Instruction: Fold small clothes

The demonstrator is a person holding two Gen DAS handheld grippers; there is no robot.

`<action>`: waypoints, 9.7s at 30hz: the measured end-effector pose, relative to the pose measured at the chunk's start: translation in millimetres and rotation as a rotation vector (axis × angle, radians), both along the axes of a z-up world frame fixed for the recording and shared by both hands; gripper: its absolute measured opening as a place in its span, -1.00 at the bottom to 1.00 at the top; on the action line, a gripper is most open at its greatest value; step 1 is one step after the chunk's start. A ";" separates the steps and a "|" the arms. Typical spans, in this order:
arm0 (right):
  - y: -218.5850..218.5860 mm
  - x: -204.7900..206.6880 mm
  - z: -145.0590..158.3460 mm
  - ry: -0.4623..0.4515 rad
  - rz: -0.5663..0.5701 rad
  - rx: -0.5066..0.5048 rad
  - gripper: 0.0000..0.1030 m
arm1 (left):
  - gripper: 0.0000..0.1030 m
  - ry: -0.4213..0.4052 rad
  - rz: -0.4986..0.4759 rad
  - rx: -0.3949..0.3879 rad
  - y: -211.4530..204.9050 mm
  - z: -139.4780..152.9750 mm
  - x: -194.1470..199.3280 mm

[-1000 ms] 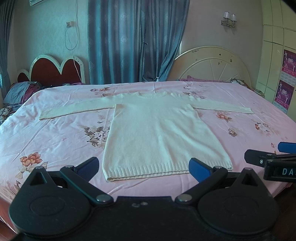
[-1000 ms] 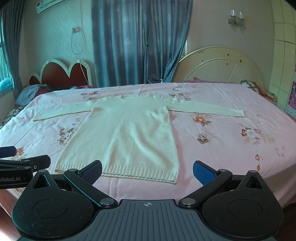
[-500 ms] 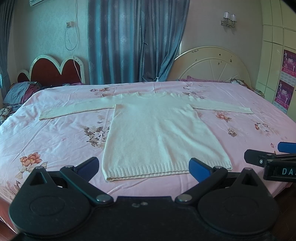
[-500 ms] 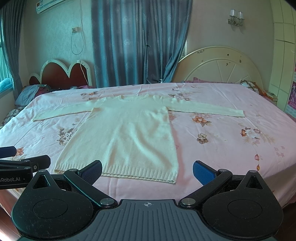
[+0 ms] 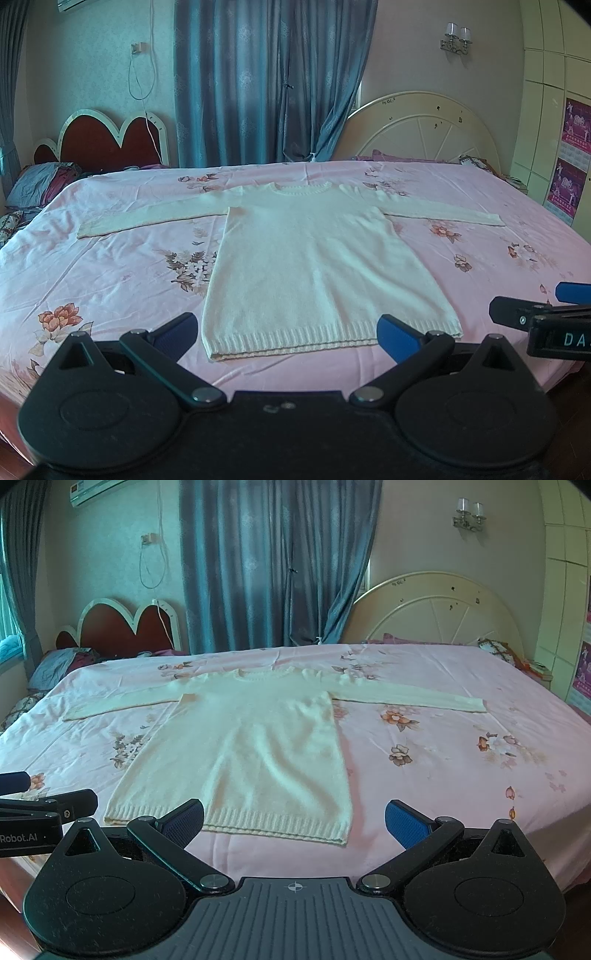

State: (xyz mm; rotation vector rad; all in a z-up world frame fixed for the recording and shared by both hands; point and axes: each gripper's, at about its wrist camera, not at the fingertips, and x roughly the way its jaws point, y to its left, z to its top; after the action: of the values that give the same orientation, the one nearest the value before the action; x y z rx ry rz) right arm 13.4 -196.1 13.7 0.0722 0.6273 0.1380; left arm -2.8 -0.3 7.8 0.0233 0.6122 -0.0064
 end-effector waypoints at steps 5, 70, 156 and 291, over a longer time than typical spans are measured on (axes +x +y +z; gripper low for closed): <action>-0.2 -0.1 -0.5 0.000 0.000 0.000 1.00 | 0.99 -0.001 0.002 0.000 0.1 -0.6 -0.4; -249.5 373.6 -77.1 0.013 -0.489 0.145 0.25 | 0.97 0.056 -0.063 -0.060 -63.8 -51.7 379.4; -70.2 449.4 -152.1 0.230 -0.180 0.294 -0.46 | -0.94 0.122 -0.141 -0.437 64.4 -105.7 525.2; -22.3 438.0 -107.2 0.136 -0.074 0.149 0.01 | -0.93 0.053 0.005 -0.433 143.6 -81.0 508.8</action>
State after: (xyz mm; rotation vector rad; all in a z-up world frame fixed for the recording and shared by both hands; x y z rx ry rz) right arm 451.4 -218.4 -93.5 0.2499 0.7486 0.1089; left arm 506.1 143.3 -73.2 -0.3990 0.6535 -0.1344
